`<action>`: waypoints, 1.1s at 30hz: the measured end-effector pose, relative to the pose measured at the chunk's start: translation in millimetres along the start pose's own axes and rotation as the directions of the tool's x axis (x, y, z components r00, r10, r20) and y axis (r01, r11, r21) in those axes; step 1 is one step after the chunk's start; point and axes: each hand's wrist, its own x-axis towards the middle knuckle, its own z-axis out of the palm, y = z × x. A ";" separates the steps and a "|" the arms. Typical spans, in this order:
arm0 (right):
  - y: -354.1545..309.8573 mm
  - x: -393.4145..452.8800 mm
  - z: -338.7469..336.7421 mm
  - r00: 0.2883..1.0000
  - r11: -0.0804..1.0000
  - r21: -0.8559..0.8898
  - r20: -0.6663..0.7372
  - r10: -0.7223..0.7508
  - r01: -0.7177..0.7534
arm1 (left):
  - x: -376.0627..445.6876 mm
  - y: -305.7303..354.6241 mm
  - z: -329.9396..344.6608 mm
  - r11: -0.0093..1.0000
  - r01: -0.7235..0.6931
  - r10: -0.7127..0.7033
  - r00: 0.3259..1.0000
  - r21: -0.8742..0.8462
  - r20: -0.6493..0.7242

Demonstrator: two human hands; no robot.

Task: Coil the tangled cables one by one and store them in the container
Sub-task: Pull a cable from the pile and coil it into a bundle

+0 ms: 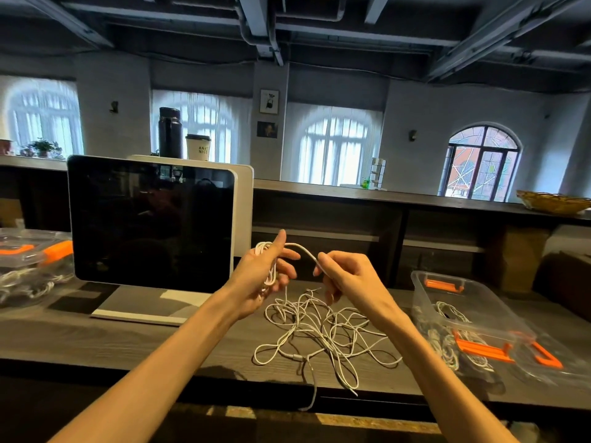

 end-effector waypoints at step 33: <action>-21.9 8.6 17.7 0.960 0.941 -0.203 -0.020 -0.279 0.270 | -0.1 -4.1 1.2 0.976 0.217 -0.214 0.910 0.030 0.356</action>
